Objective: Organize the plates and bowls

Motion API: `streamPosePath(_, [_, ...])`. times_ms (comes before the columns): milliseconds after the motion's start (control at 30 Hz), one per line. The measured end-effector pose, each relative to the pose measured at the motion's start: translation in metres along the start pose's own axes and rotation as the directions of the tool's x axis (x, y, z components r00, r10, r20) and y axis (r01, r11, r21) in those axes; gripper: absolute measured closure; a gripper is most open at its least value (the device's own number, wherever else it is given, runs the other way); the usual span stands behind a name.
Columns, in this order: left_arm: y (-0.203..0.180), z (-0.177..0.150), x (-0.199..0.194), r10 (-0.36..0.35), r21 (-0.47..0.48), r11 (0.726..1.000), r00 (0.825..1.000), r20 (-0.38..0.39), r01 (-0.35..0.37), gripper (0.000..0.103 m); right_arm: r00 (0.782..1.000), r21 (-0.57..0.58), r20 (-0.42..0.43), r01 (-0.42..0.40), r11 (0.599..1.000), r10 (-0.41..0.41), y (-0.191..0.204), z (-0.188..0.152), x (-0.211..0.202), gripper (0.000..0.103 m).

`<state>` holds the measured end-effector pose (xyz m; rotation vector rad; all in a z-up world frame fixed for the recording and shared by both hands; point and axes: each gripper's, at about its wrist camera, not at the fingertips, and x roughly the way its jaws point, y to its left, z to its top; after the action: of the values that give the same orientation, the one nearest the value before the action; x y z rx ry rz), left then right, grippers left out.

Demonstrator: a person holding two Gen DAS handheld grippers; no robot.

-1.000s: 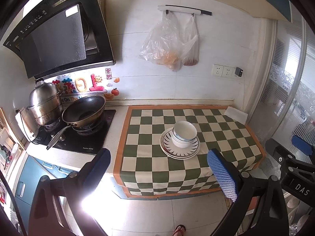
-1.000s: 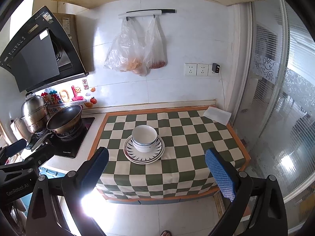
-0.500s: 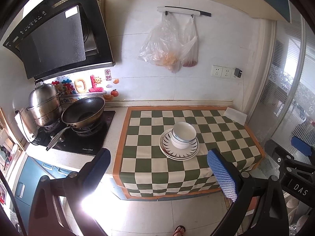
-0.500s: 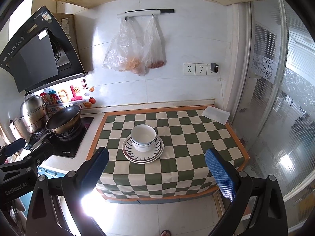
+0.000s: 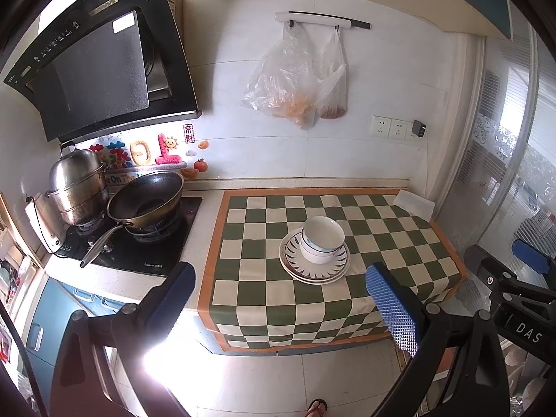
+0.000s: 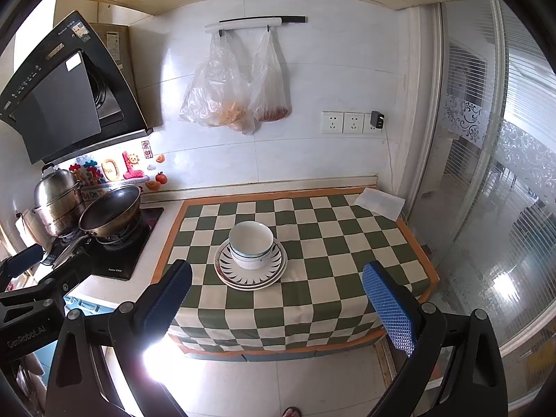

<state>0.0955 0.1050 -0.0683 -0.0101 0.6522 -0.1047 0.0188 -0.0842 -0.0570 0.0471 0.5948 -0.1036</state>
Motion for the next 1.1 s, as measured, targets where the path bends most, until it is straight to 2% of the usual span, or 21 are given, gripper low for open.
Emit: streamPosePath(1100, [-0.0069,-0.0028,-0.0009,0.008,-0.005,1.000,1.000,0.013,-0.008,0.002,1.000,-0.007,0.003,0.007,1.000,-0.007,-0.0060,0.0085,0.0051,0.002])
